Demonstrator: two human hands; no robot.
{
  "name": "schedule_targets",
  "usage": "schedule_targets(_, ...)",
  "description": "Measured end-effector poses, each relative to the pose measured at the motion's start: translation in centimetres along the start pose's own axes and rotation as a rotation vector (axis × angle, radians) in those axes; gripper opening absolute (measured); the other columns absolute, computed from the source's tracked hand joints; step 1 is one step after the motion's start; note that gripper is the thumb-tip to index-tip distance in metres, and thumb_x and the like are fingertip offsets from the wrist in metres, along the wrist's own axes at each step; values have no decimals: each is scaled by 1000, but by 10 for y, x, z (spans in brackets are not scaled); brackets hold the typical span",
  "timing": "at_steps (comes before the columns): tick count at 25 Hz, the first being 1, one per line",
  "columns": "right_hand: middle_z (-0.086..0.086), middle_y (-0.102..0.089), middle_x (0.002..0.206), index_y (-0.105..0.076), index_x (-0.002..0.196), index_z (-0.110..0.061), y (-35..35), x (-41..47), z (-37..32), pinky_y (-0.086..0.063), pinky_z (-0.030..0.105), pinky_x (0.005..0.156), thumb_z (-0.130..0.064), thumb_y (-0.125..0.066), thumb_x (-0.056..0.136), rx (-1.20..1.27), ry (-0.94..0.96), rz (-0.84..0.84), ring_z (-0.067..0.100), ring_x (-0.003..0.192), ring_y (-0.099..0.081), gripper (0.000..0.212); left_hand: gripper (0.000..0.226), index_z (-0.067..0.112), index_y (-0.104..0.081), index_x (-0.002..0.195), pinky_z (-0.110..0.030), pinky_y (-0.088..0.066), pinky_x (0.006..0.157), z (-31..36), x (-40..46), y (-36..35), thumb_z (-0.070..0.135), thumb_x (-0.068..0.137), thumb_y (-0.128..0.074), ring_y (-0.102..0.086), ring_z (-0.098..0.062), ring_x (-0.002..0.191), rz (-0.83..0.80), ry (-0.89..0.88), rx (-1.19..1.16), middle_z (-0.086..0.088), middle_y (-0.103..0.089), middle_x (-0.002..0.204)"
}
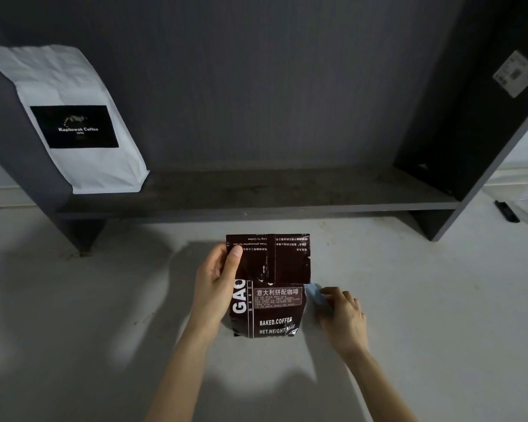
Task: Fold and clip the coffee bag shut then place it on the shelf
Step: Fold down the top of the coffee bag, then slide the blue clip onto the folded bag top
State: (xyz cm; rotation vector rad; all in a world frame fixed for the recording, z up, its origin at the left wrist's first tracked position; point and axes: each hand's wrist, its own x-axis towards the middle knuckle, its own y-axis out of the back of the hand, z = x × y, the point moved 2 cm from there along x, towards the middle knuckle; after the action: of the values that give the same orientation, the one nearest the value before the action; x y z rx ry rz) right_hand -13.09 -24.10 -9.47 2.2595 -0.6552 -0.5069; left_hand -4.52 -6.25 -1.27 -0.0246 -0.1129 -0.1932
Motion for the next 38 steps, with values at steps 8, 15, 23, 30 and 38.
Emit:
schedule_targets(8, 16, -60, 101, -59, 107, -11, 32, 10, -13, -34, 23, 64, -9, -56, 82, 280, 72, 156, 29, 87, -59, 25, 14, 30, -63, 85, -10, -48, 75, 8, 2, 0, 20, 85, -54, -63, 6, 84, 32, -13, -11, 17, -71, 83)
schedule_targets(15, 2, -57, 90, -57, 102, -31, 86, -6, -76, -40, 8, 52, -12, -55, 84, 495, 404, 230, 11, 69, -52, 27, 33, 36, -58, 86, -10, -44, 84, 19, 5, 0, 4, 85, -51, -60, 1, 92, -53, -168, 104, 16, -67, 92)
schedule_targets(23, -22, -54, 94, -57, 96, -44, 85, -22, -93, -41, 6, 74, -13, -59, 82, 279, 682, 136, -1, 93, -53, 34, 34, 36, -65, 77, -14, -47, 71, 22, 6, 3, 7, 86, -49, -63, -3, 79, -101, -159, 177, 27, -69, 76)
schedule_targets(30, -21, -54, 88, -54, 91, -48, 84, -22, -90, -38, 4, 67, -24, -52, 78, 265, 684, 29, 1, 85, -53, 28, 19, 32, -62, 73, -5, -44, 64, 30, 3, 1, 23, 86, -51, -60, 9, 71, -104, -153, 163, 28, -67, 67)
schedule_targets(38, -19, -52, 84, -63, 93, -39, 77, -20, -86, -34, 3, 74, -22, -65, 73, 202, 710, 100, 5, 86, -47, 27, 23, 33, -63, 78, -5, -45, 65, 28, 4, 3, 25, 89, -44, -62, 8, 74, -113, -138, 190, 30, -68, 68)
